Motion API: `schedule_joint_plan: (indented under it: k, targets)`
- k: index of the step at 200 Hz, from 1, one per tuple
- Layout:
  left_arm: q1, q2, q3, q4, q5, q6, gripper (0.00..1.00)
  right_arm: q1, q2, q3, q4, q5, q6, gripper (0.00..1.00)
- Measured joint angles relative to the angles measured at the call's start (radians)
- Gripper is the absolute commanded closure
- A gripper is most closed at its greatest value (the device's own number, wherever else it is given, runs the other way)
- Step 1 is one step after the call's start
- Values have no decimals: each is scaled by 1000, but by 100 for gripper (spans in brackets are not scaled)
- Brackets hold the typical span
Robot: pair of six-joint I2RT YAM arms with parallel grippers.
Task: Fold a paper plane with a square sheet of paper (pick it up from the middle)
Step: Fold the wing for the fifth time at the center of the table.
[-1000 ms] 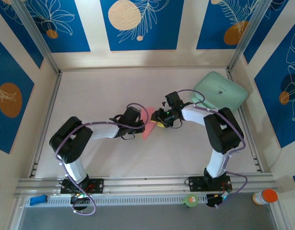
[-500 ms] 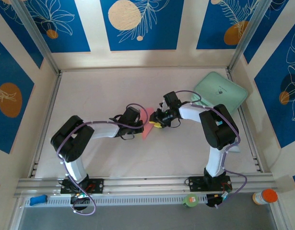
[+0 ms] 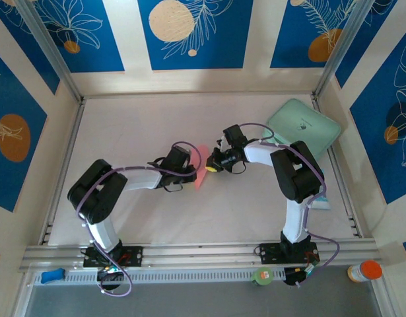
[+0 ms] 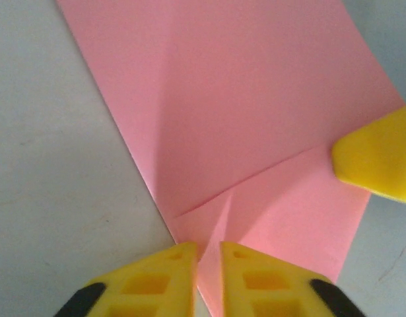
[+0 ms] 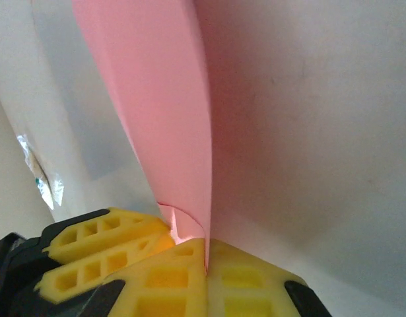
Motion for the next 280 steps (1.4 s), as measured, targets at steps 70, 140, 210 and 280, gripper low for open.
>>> schedule_joint_plan:
  k: [70,140,210,280]
  targets:
    - [14,-137,-68,248,68,251,43,40,-225,-32,-44,303,192,100]
    - [-3,-39,-228,669,196,515,37,121,-199,69,-270,490,464,100]
    - [-9,82,-221,756,233,637,60,125,-148,113,-356,500,578,100]
    - [-12,113,-200,750,233,645,69,115,-135,130,-371,454,605,100]
